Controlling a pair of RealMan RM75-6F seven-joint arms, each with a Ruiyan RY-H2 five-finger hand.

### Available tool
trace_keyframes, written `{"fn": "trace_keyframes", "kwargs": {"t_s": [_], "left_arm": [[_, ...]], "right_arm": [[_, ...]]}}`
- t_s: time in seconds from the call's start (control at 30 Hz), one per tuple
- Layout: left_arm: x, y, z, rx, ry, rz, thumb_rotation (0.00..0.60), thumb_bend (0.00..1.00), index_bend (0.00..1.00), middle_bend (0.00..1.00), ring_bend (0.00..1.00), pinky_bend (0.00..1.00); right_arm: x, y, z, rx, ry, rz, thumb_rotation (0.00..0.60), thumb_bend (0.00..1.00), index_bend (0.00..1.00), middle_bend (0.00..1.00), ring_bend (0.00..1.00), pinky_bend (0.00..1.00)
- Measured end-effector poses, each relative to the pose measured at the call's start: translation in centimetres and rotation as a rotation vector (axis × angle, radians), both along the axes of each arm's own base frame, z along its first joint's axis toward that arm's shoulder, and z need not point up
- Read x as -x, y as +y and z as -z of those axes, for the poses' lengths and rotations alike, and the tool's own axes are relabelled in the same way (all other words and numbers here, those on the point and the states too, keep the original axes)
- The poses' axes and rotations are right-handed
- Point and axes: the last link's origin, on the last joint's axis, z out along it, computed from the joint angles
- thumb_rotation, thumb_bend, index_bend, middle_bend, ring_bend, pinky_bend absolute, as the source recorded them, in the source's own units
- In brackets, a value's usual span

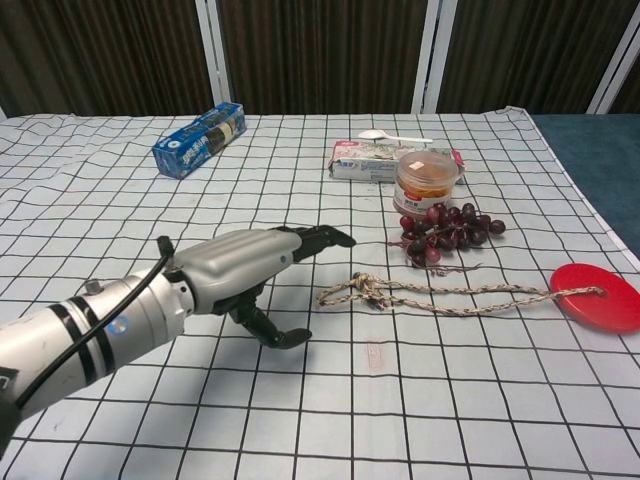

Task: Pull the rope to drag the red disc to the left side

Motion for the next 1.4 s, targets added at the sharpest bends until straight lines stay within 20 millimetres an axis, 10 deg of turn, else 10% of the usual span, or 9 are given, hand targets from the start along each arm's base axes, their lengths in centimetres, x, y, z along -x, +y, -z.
{"fn": "trace_keyframes", "kwargs": {"t_s": [1.4], "left_arm": [[-0.6,3.2,4.3,-0.085,0.023,-0.051,0.600,0.51,0.59,0.03,0.00,0.03]], "right_arm": [[1.6,-0.4,-0.5,0.005,-0.006,0.043,0.600,0.11,0.00,0.00,0.00,0.00]]}}
